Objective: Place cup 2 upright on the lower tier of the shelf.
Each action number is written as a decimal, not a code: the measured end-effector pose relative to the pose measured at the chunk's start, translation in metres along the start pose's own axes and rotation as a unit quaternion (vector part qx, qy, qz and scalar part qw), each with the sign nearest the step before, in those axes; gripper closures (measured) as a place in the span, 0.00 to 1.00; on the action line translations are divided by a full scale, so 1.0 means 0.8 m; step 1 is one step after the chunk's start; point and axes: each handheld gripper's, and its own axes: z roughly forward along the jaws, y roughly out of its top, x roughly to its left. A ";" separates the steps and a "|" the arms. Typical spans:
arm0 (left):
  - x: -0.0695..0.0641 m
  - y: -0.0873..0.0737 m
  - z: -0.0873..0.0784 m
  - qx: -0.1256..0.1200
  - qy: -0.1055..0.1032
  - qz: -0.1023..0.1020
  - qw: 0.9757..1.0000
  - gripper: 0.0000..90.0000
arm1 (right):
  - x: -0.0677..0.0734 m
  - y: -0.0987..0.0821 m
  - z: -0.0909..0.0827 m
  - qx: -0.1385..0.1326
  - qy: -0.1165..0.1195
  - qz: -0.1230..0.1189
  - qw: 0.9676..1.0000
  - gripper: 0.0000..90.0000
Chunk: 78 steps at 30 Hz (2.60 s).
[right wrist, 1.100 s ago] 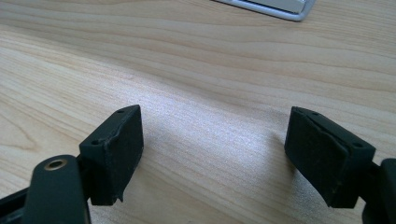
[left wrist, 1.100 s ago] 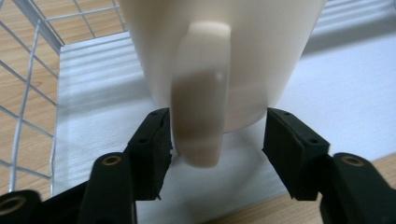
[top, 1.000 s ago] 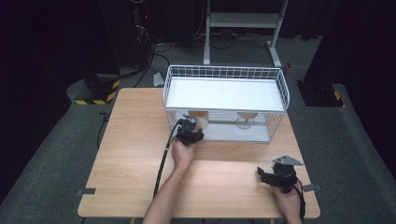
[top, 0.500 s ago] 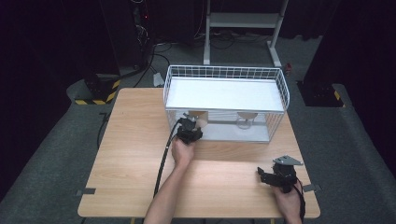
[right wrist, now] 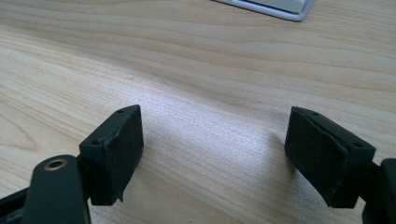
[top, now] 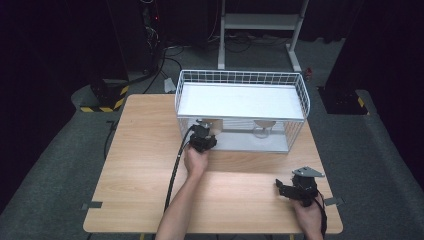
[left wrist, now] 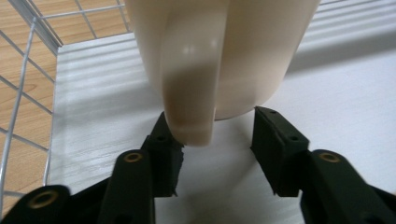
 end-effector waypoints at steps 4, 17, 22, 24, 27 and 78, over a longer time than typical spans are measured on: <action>-0.001 -0.004 -0.003 0.003 0.000 -0.008 1.000 0.43 | 0.000 0.000 0.000 0.000 0.000 0.001 1.000 0.22; 0.004 -0.007 -0.025 -0.015 -0.029 -0.008 0.999 0.33 | 0.000 0.000 0.000 0.000 0.000 0.000 1.000 0.22; 0.004 -0.009 -0.033 -0.024 -0.033 -0.010 0.999 0.33 | 0.000 0.000 0.000 0.000 0.000 0.000 1.000 0.22; 0.006 -0.011 -0.037 -0.025 -0.030 -0.007 0.999 0.33 | 0.000 0.000 0.000 0.000 0.000 0.000 1.000 0.22; 0.006 -0.014 -0.042 -0.028 -0.036 -0.006 0.999 0.33 | 0.000 0.000 0.000 0.000 0.000 0.000 1.000 0.22; 0.009 -0.062 -0.127 -0.064 -0.071 -0.006 0.995 0.33 | 0.000 0.000 0.000 0.000 0.000 0.000 1.000 0.22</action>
